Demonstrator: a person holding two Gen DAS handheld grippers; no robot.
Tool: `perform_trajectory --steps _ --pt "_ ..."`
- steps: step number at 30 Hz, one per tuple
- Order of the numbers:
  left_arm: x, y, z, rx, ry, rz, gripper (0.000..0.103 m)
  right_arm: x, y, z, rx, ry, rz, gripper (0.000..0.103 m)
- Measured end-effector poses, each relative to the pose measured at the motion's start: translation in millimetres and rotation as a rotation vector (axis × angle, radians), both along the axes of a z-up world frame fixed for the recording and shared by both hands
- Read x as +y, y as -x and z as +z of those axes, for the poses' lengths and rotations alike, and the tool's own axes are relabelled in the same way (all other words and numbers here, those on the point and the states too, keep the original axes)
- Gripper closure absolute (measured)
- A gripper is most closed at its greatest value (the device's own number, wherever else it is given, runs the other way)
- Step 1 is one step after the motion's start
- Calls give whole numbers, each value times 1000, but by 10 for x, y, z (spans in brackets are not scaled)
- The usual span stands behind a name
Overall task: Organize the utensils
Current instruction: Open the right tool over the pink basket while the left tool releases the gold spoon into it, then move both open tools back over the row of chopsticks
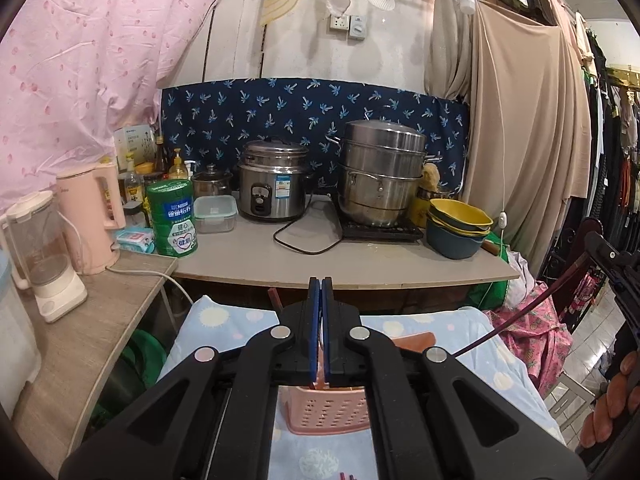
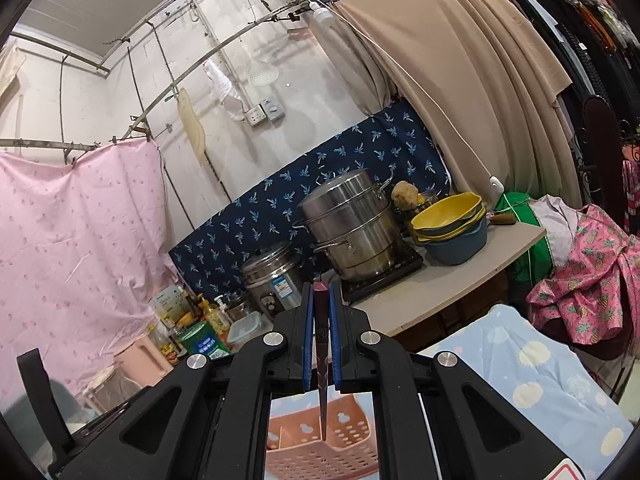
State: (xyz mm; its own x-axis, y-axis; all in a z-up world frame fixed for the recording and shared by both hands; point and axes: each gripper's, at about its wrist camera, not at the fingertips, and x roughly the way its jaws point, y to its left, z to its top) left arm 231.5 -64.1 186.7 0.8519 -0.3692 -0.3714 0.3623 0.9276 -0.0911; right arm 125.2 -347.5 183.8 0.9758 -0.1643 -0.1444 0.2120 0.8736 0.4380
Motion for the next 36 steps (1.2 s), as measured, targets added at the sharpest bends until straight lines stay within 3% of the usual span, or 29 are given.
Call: perform_trajectory --steps 9,17,19,20,22,24,36 --pt "-13 -312 -340 112 -3 -11 102 62 -512 -343 161 49 52 96" --pt "-24 -396 -498 162 15 -13 102 87 -615 -582 240 39 87 95" --pt "-31 -395 -515 172 13 -7 101 104 -612 -594 244 41 89 90" --pt "-40 -389 -518 171 8 -5 98 108 -599 -594 244 44 86 87" --pt "-48 -351 -511 163 -4 8 84 134 -536 -568 239 55 76 67" --pt "-49 -319 -500 159 1 18 70 157 -455 -532 222 70 71 62" --pt "127 143 -514 192 3 19 69 273 174 -540 253 46 116 62"
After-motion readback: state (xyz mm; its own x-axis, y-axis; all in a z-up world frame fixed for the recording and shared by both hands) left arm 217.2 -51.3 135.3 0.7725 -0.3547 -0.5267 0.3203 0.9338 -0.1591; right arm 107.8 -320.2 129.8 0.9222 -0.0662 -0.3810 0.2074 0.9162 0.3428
